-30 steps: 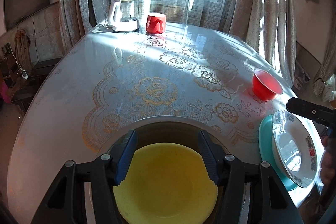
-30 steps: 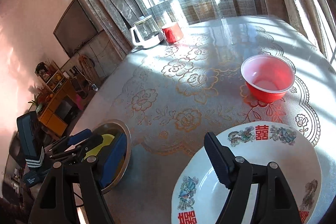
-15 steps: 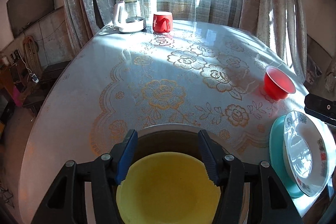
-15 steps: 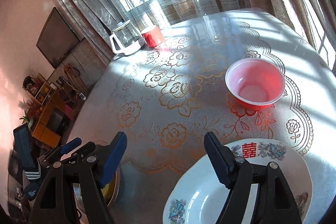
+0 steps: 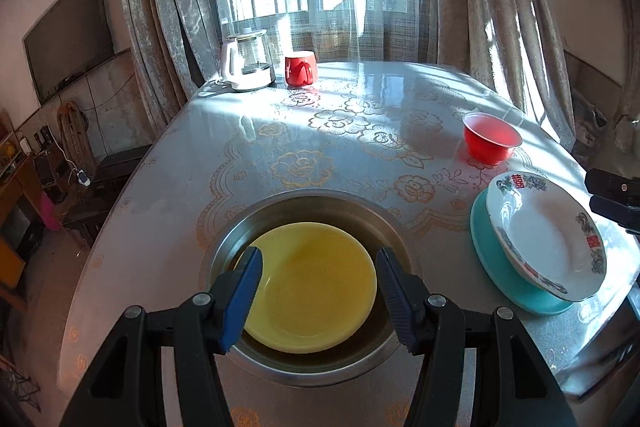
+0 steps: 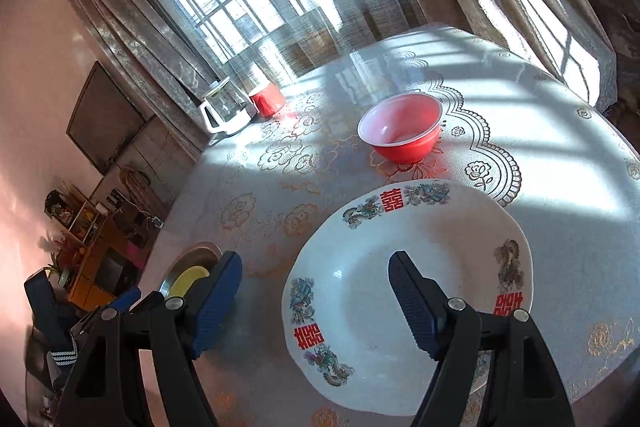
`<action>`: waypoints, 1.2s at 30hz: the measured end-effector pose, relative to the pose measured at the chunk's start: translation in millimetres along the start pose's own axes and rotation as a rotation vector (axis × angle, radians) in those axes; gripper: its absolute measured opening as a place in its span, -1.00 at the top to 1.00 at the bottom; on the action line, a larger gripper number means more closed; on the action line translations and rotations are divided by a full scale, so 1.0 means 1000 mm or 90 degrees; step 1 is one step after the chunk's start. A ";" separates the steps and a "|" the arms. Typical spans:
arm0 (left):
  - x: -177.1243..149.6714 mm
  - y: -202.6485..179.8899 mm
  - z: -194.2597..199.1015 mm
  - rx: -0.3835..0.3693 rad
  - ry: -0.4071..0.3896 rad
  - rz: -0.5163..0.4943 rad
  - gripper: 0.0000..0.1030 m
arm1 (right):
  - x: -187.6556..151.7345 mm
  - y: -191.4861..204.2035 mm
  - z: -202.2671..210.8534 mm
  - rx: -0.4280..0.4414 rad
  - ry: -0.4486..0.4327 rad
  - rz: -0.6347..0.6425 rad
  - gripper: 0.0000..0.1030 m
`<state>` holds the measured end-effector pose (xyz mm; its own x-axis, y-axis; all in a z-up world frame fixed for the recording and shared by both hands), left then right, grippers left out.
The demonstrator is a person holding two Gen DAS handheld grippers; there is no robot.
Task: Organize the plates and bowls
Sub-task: 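Move both grippers toward the red bowl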
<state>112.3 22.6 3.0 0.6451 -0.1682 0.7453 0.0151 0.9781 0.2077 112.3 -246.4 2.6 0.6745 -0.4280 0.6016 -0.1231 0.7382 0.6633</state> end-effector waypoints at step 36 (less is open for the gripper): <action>0.041 -0.090 -0.058 -0.142 0.102 -0.028 -0.17 | 0.030 -0.073 -0.024 -0.039 0.025 -0.084 -0.13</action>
<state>182.0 -65.6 -22.0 0.7522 -0.2072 0.6255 0.2021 0.9761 0.0803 158.6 -300.9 -38.9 0.7098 -0.5033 0.4927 0.0122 0.7083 0.7058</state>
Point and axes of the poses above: each gripper's, at about its wrist camera, not at the fingertips, and z roughly against the way its jaws point, y to its left, x to its top, the point moved 6 cm from there along -z, roughly the way its jaws point, and after that the axes turned 13 degrees about x, right-handed, at the moved point
